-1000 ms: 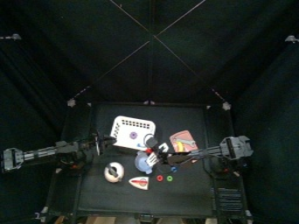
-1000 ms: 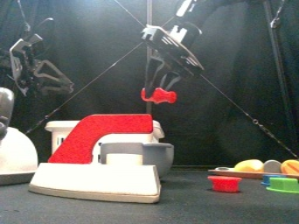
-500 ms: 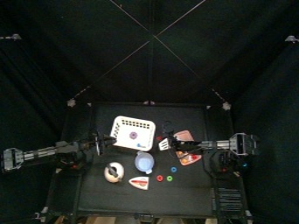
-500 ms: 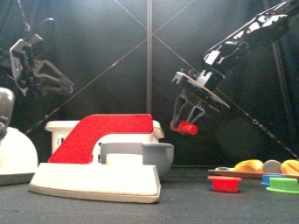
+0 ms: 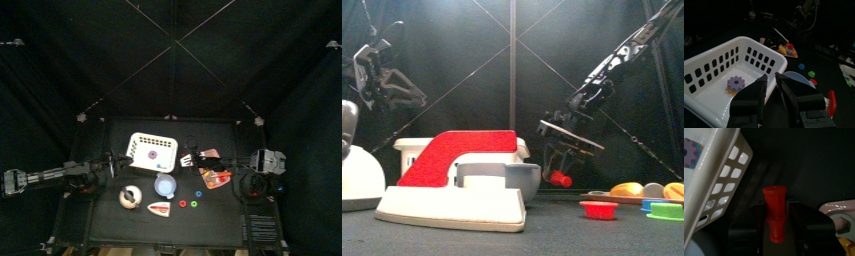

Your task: Place ketchup to right of basket

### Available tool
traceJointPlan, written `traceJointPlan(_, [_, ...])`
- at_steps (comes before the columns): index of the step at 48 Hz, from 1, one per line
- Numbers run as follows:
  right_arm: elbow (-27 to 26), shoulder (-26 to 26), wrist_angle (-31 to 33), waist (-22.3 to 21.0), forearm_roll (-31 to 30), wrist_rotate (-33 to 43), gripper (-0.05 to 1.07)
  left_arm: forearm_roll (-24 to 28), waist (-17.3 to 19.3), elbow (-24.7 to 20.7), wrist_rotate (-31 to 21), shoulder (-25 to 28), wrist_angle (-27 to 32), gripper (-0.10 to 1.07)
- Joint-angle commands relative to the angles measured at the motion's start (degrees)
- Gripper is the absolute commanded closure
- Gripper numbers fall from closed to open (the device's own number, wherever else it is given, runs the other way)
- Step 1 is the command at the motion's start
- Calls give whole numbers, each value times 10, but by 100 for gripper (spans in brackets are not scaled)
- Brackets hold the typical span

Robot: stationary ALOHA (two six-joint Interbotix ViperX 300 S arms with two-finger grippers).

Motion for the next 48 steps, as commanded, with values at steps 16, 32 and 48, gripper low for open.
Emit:
traceJointPlan(16, [-15, 13, -23, -25, 0, 1, 28, -2, 1, -7, 2, 1, -1, 32])
traceJointPlan(32, [-12, 12, -10, -27, 14, -4, 19, -2, 0, -7, 2, 1, -1, 32])
traceJointPlan(48, [-14, -3, -9, -23, 11, -5, 19, -3, 1, -7, 2, 0, -1, 32])
